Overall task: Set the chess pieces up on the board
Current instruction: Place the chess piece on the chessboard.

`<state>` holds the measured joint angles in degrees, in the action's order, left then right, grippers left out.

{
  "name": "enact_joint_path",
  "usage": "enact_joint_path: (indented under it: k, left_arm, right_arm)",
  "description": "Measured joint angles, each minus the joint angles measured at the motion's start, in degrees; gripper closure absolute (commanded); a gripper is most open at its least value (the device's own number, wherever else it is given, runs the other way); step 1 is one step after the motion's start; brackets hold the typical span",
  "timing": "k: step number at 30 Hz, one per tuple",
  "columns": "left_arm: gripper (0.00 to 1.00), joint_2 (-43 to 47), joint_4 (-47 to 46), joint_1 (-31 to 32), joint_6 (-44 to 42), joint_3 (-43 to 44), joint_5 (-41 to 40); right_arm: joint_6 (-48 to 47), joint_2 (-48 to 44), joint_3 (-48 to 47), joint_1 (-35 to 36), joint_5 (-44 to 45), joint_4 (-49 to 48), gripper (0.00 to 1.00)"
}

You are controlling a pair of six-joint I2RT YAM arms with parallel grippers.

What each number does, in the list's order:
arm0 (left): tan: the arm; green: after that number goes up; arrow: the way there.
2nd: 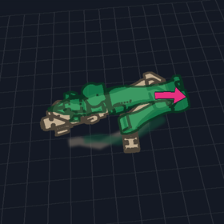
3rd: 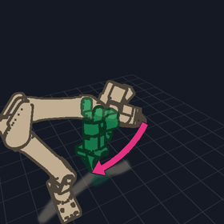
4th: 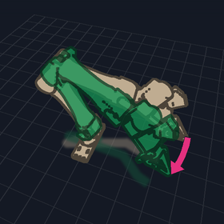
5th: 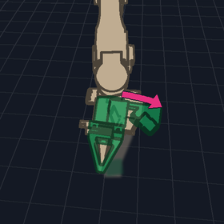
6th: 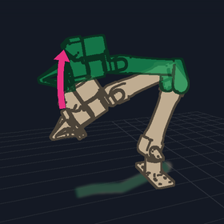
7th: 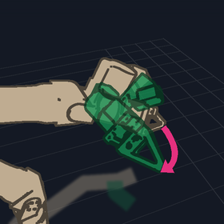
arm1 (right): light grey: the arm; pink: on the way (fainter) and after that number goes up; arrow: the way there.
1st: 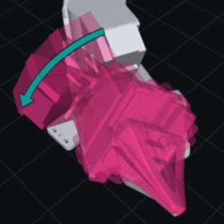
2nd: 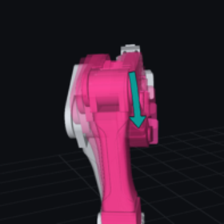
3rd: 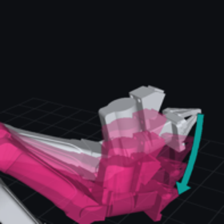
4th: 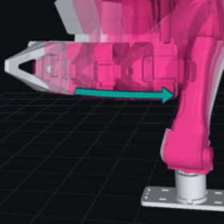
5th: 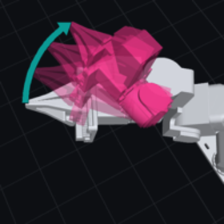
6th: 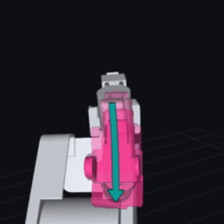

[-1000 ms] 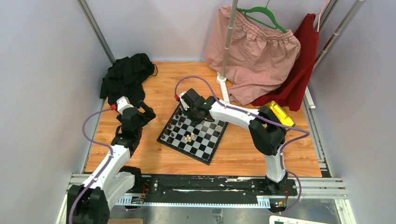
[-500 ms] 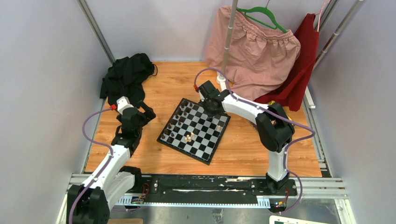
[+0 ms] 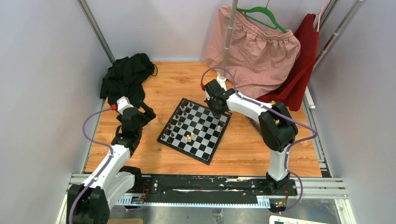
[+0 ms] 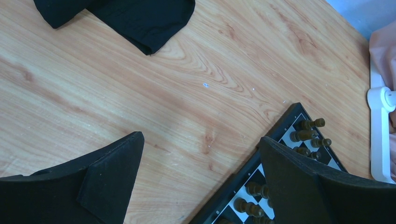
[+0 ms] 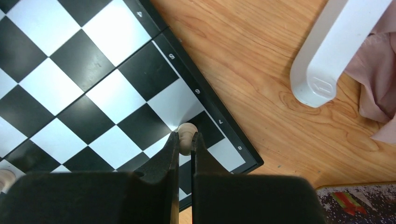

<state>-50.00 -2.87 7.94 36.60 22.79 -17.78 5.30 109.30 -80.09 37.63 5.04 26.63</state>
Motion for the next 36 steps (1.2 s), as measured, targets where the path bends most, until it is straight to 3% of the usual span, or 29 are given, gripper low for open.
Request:
enact_joint_path:
  k: [10,19,29,36]
  left_arm:
    - [0.0,-0.1,0.0,0.0,0.0,0.0,0.0]
    - [0.0,-0.2,0.0,0.0,0.0,0.0,0.1]
    - [0.0,-0.6,0.0,0.0,0.0,0.0,0.2]
    - [0.0,-0.6,0.0,0.0,0.0,0.0,0.3]
  right_arm:
    - [0.7,-0.9,1.4,-1.8,0.2,0.0,1.0]
    - [1.3,-0.9,1.4,-1.8,-0.6,0.1,0.8]
    - [1.5,-0.9,1.4,-1.9,-0.7,0.5,0.69]
    - [1.6,-0.9,1.4,-1.9,-0.8,1.0,0.68]
